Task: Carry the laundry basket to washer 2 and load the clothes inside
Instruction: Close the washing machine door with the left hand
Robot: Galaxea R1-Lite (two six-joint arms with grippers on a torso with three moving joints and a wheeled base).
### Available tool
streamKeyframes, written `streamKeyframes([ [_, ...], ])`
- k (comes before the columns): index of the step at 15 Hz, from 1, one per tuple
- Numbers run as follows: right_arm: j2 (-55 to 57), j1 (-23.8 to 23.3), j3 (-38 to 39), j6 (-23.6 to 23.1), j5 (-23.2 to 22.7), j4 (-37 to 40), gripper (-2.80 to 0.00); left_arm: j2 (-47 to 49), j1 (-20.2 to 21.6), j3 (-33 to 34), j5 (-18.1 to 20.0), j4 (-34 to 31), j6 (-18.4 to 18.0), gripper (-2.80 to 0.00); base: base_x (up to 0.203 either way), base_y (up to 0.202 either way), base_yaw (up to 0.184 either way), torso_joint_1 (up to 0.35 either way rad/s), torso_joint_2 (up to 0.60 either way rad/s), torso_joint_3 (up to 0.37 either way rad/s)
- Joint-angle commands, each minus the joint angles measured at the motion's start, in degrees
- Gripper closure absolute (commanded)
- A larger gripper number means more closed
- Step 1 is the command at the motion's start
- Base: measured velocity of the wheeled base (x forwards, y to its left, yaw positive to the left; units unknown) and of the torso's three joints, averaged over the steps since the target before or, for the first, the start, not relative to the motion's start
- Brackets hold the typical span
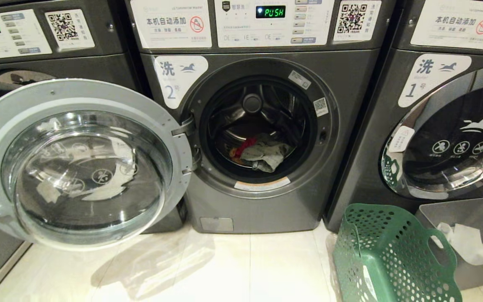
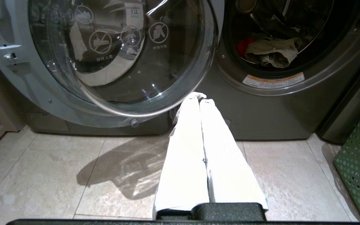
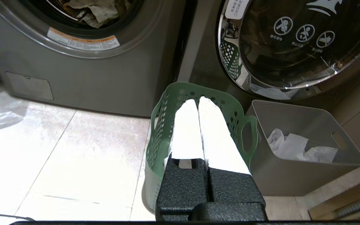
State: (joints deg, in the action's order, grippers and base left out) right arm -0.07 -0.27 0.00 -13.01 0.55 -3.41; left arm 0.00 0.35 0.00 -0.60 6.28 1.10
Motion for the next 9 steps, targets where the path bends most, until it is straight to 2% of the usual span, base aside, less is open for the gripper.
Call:
streamKeyframes([
  [1, 0.1, 0.0, 0.0, -0.1, 0.1, 0.0, 0.00, 0.0, 0.0, 2.3, 0.0, 0.0, 0.0, 0.00, -0.160, 0.000, 0.000, -0.001, 0.01, 0.006],
  [9, 0.1, 0.0, 0.0, -0.1, 0.1, -0.1, 0.00, 0.0, 0.1, 2.3, 0.0, 0.0, -0.3, 0.00, -0.008, 0.000, 0.000, 0.000, 0.00, 0.000],
])
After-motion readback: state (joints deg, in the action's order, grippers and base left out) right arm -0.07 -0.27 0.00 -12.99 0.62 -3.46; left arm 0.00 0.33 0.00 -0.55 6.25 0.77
